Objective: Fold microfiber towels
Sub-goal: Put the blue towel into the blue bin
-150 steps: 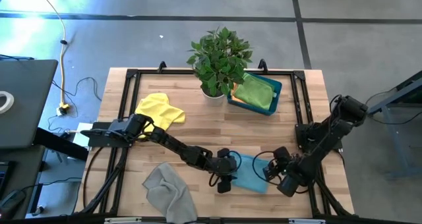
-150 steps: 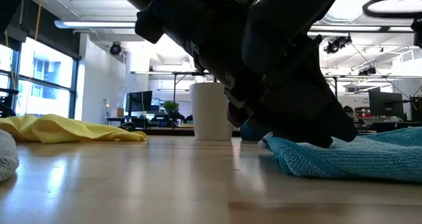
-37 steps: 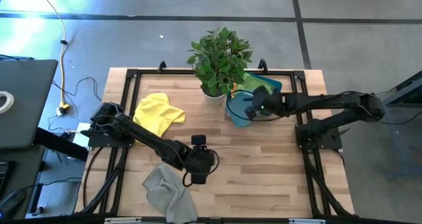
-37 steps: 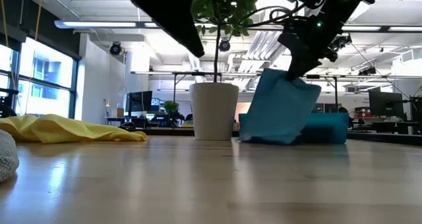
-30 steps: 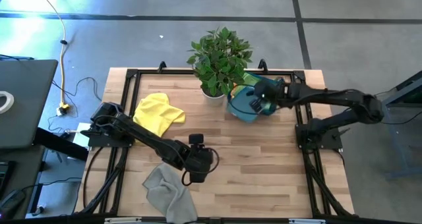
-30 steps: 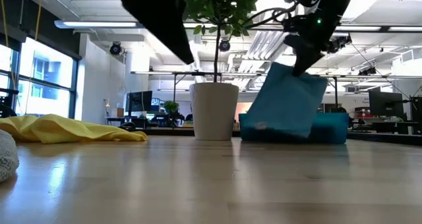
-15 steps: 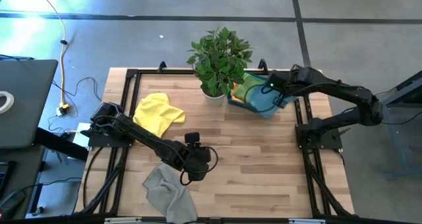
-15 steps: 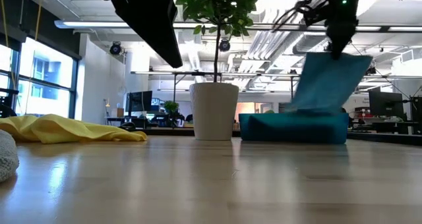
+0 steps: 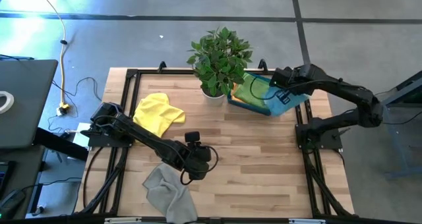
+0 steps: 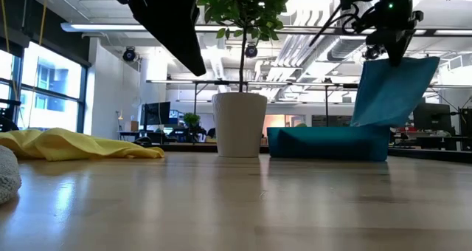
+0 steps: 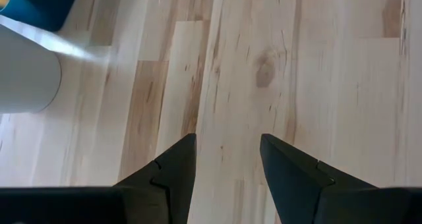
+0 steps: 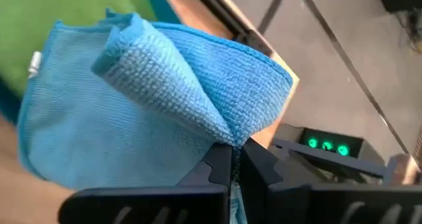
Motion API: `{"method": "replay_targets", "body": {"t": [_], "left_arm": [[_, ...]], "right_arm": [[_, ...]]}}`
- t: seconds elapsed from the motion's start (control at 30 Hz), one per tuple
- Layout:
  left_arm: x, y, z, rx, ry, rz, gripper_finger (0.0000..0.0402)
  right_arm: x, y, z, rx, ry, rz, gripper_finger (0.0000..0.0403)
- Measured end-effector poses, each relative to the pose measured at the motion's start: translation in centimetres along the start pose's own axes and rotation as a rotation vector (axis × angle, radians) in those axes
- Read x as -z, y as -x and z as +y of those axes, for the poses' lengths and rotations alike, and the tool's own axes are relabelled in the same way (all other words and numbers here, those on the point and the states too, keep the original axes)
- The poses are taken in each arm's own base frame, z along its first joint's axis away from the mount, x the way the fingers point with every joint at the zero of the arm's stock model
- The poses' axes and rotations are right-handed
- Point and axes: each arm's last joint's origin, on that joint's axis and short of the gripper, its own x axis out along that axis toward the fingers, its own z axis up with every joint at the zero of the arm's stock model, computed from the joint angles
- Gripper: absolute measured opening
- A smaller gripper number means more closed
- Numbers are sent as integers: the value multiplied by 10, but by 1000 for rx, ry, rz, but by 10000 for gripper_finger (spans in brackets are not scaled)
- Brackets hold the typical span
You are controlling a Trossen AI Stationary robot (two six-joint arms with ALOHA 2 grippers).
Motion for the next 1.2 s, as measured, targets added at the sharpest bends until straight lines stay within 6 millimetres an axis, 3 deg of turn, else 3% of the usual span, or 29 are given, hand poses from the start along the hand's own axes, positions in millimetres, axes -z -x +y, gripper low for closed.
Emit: {"method": "replay_targets", "body": {"t": [0.1, 0.27, 0.47, 0.63, 0.93, 1.2], "left_arm": [[0, 0, 0, 0, 0, -1, 158], [0, 0, 0, -2, -1, -2, 158], [-1, 0, 1, -24, -8, -13, 158], [-1, 0, 1, -25, -17, -13, 158], [-1, 0, 1, -26, -25, -15, 158], [-1, 0, 1, -29, -28, -16, 158]], "right_arm": [[-2, -4, -8, 45, 29, 12, 0], [-4, -8, -14, 87, 245, 29, 0], [-6, -17, -32, 210, -80, 43, 0], [-7, -28, -39, 71, -260, 151, 0], [-20, -35, -18, -170, -307, 234, 0], [-57, -52, 14, -390, -336, 155, 0]]}}
